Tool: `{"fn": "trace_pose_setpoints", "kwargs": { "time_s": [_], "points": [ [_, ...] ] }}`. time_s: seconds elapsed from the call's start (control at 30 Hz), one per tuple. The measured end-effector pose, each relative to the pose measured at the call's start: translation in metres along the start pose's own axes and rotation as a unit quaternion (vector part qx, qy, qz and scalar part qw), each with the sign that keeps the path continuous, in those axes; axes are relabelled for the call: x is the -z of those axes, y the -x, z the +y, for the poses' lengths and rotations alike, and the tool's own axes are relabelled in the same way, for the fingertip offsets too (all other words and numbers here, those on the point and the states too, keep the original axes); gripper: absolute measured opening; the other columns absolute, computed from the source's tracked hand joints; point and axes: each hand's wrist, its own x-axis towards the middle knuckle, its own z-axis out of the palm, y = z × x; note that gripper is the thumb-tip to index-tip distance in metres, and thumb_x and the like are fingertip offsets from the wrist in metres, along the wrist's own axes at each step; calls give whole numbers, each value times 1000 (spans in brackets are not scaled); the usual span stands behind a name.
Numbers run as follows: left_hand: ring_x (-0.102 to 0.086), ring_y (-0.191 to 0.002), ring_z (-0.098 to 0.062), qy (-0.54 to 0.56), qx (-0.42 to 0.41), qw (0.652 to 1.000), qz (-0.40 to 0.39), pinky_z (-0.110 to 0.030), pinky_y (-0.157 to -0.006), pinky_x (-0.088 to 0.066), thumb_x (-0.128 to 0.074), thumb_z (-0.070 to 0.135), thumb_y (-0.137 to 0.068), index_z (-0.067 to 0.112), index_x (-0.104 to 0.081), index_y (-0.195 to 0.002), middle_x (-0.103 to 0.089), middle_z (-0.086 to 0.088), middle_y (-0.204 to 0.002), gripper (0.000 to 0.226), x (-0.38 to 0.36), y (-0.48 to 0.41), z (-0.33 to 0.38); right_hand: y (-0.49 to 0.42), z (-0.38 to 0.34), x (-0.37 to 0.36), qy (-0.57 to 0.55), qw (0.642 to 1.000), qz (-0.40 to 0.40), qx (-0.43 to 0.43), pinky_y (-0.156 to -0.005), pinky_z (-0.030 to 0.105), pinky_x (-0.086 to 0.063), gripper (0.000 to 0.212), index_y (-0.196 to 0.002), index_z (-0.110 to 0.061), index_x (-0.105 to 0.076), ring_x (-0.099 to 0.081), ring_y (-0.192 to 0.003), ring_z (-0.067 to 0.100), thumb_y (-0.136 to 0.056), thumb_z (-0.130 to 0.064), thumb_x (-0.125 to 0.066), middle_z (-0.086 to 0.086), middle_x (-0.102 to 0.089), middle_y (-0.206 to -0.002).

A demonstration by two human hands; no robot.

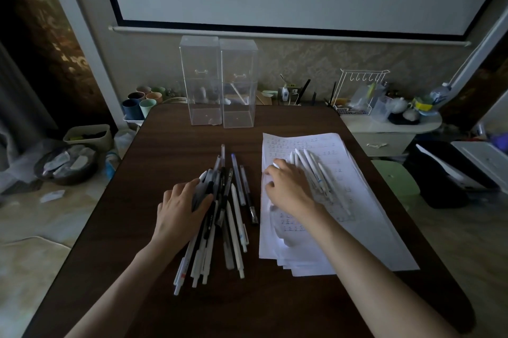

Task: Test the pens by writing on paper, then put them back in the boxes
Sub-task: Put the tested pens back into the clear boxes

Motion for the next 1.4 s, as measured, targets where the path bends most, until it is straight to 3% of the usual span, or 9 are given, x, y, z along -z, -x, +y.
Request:
{"fn": "trace_pose_setpoints", "kwargs": {
  "time_s": [0.27,0.4,0.5,0.67,0.77,0.87,0.97,1.17,1.4],
  "points": [
    [-35,-125,-27,42,-2,999,-10,-38,-99,-33,-48,36,-95,21,-35,-142,-39,-8,-140,51,7,-1,-1,9,9,-8,44,998,40,7,-115,39,-17,42,-133,-14,-49,-20,-141,28,-92,-5,-45,8,-30,-151],
    [-46,-112,-16,102,-2,995,22,-24,-86,-41,-52,23,-95,15,-41,-138,-43,-8,-133,45,20,-3,-9,10,-16,-11,-67,995,60,39,-105,33,-35,32,-125,-14,-57,-40,-127,22,-94,-13,-49,6,-48,-136],
    [-53,-106,-16,122,21,991,50,-27,-86,-47,-55,17,-94,14,-50,-131,-51,-7,-124,38,29,-5,-18,8,-38,-12,-141,990,-11,-19,-88,35,-48,34,-122,-13,-55,-53,-109,21,-96,-34,-49,6,-55,-121],
    [-52,-91,-11,99,32,991,81,-20,-74,-40,-53,31,-94,13,-59,-120,-54,-2,-110,32,31,-3,-32,-14,-71,-11,-65,988,-61,-126,-86,39,-44,68,-127,-9,-45,-46,-119,31,-87,-64,-45,14,-43,-130],
    [-49,-90,-11,79,40,995,48,-21,-75,-37,-59,45,-87,15,-57,-123,-50,0,-107,46,29,-5,-37,-31,-86,-16,-125,971,-108,-172,-84,37,-44,70,-131,-7,-40,-48,-118,32,-83,-56,-58,14,-44,-131],
    [-47,-91,-10,64,25,997,26,-20,-77,-37,-68,43,-80,16,-55,-125,-46,3,-107,54,29,-8,-39,-38,-87,-18,-196,960,-103,-172,-56,28,-38,23,-89,-14,-52,-56,-78,22,-81,-35,-59,5,-57,-90],
    [-48,-85,-7,75,28,996,37,-14,-68,-37,-68,36,-83,16,-56,-122,-48,4,-104,45,32,-9,-41,-36,-80,-14,-242,951,-94,-169,-48,27,-28,27,-64,-16,-39,-43,-53,16,-84,-25,-55,-2,-44,-61],
    [-56,-86,-8,92,34,993,61,-13,-66,-38,-68,28,-84,17,-64,-109,-62,2,-101,28,37,-7,-50,-32,-58,-5,-346,922,-92,-149,-55,29,-30,17,-76,-11,-51,-39,-56,16,-89,-21,-47,4,-45,-66],
    [-57,-88,-7,139,40,987,65,-12,-65,-37,-60,22,-90,17,-66,-109,-64,6,-96,21,44,-8,-61,-25,-70,11,-535,823,-84,-173,-43,19,-38,17,-83,-11,-49,-46,-46,12,-97,-20,-45,6,-54,-58]
  ]
}}
